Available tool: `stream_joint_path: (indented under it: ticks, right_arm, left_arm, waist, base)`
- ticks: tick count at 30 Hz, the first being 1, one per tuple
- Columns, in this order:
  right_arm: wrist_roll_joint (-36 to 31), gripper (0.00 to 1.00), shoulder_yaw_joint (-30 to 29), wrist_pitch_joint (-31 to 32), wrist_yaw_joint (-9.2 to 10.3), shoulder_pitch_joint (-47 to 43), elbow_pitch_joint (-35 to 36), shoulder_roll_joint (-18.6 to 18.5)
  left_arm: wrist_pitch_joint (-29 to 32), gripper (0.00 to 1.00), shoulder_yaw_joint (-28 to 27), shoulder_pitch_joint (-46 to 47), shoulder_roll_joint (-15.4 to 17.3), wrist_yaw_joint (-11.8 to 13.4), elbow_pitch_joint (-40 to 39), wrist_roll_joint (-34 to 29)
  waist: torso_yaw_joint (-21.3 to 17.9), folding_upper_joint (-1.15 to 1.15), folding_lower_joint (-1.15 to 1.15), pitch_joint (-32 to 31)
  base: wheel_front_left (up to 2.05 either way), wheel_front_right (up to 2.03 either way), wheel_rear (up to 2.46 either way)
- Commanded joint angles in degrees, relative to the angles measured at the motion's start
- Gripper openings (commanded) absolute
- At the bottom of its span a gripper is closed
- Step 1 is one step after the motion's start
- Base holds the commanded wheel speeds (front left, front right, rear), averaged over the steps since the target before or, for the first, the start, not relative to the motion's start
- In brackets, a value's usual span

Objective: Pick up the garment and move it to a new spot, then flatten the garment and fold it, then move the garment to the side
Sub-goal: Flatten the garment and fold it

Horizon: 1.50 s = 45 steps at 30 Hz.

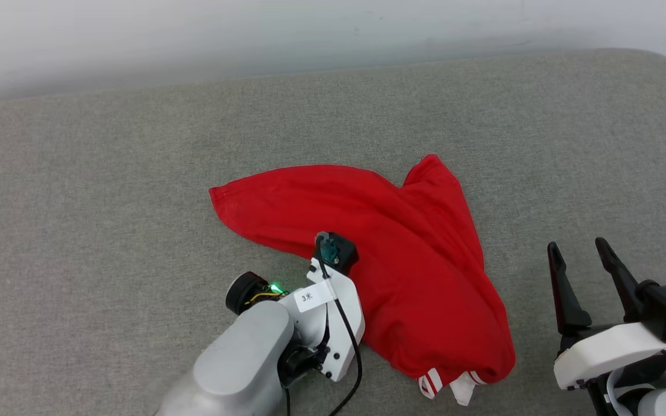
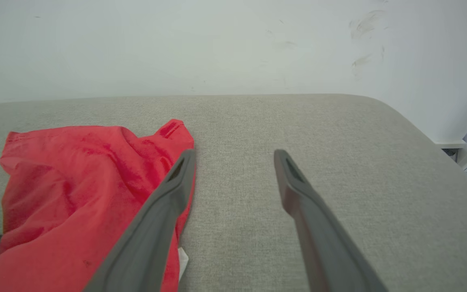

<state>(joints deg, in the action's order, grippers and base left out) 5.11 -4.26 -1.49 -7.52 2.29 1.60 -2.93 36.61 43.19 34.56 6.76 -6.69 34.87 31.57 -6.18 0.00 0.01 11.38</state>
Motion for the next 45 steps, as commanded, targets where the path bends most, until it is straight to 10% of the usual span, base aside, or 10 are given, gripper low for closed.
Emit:
stream_joint_path:
  ticks: [1,10,24,33,34,35,45]
  right_arm:
    - [0.5,1.00,-0.3,-0.4,0.06,0.6,-0.3,0.1]
    - [0.4,1.00,-2.5,0.2,0.05,-2.3,-1.2,0.1]
    - [-0.2,1.00,-4.1,1.8,0.05,-5.8,0.6,0.1]
    - [-0.7,1.00,-3.7,2.5,0.05,-4.5,2.0,0.1]
    - [-0.8,1.00,-3.7,2.7,0.05,-4.4,2.1,0.1]
    - [-0.9,1.00,-3.6,2.8,0.05,-4.3,2.2,0.1]
    - [-1.7,1.00,-2.9,3.9,0.05,-5.6,2.3,0.1]
  left_arm:
    - [0.2,0.00,1.8,-4.3,-0.2,-0.5,3.0,0.6]
    - [-9.2,0.00,-2.3,-3.5,5.7,1.5,-5.7,0.1]
    - [-6.3,0.00,-17.1,-18.2,23.5,17.7,-29.9,4.5]
    - [-11.3,0.00,-20.2,-26.9,20.2,19.2,-25.5,10.0]
    - [-12.4,0.30,-20.3,-27.0,19.2,18.9,-24.7,10.4]
    - [-13.6,0.97,-20.4,-27.0,18.6,18.9,-24.1,10.3]
    - [-31.3,1.00,-21.6,-28.3,16.0,17.2,-23.6,6.3]
  waist:
    - [0.0,0.00,-0.01,-0.3]
    - [3.3,0.00,-0.01,-5.2]
    - [8.6,0.00,-0.01,-8.8]
    - [8.9,0.00,-0.01,-6.6]
    - [8.9,0.00,-0.01,-6.5]
    - [8.8,0.00,-0.01,-6.5]
    - [8.6,0.00,-0.01,-9.4]
  base:
    - [0.00,0.00,0.00]
    - [0.00,0.00,0.00]
    - [0.00,0.00,0.00]
    - [0.00,0.00,0.00]
    - [0.00,0.00,0.00]
    - [0.00,0.00,0.00]
    - [0.00,0.00,0.00]
